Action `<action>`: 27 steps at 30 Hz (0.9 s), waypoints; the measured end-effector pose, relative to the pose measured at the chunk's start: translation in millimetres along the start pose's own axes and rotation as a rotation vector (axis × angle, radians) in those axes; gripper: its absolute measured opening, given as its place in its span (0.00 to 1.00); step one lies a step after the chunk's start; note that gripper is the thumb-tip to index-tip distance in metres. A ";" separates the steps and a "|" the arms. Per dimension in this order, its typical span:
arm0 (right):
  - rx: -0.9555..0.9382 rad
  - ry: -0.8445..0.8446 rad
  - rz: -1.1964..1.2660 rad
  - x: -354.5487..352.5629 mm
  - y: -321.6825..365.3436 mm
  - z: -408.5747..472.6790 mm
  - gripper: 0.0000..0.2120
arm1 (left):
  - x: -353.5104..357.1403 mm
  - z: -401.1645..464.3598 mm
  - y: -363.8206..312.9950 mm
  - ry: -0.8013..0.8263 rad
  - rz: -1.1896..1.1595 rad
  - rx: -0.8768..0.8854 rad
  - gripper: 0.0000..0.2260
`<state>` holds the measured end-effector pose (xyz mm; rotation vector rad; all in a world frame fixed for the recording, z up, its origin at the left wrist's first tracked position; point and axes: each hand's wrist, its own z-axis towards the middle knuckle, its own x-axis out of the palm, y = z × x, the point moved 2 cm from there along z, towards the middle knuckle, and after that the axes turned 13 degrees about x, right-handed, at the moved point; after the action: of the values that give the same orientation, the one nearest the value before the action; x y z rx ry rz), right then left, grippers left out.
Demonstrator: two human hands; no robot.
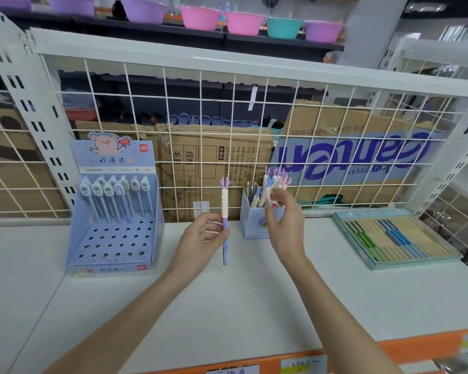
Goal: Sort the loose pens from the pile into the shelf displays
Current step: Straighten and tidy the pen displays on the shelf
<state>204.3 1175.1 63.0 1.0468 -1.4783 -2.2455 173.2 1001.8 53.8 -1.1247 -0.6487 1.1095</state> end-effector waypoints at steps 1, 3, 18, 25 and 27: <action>0.002 0.035 0.074 -3.4 2.6 -4.1 0.13 | 2.8 0.2 -0.7 0.012 0.003 0.006 0.08; 0.031 0.196 0.222 -8.4 8.7 -10.8 0.11 | 9.9 1.3 -1.7 0.039 0.011 0.014 0.09; 0.110 0.389 0.423 -36.5 6.1 -10.0 0.08 | 57.4 6.2 2.5 0.179 0.071 0.075 0.08; 0.104 0.191 0.441 -61.5 -1.4 19.9 0.06 | 56.1 29.1 6.7 0.198 0.559 0.464 0.12; 0.104 0.142 0.436 -66.4 -2.0 31.1 0.06 | 55.5 37.4 4.5 0.172 0.661 0.543 0.16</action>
<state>230.4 1235.0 96.6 0.7956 -1.5933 -1.7755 159.1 1067.3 56.3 -0.9524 0.1922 1.5995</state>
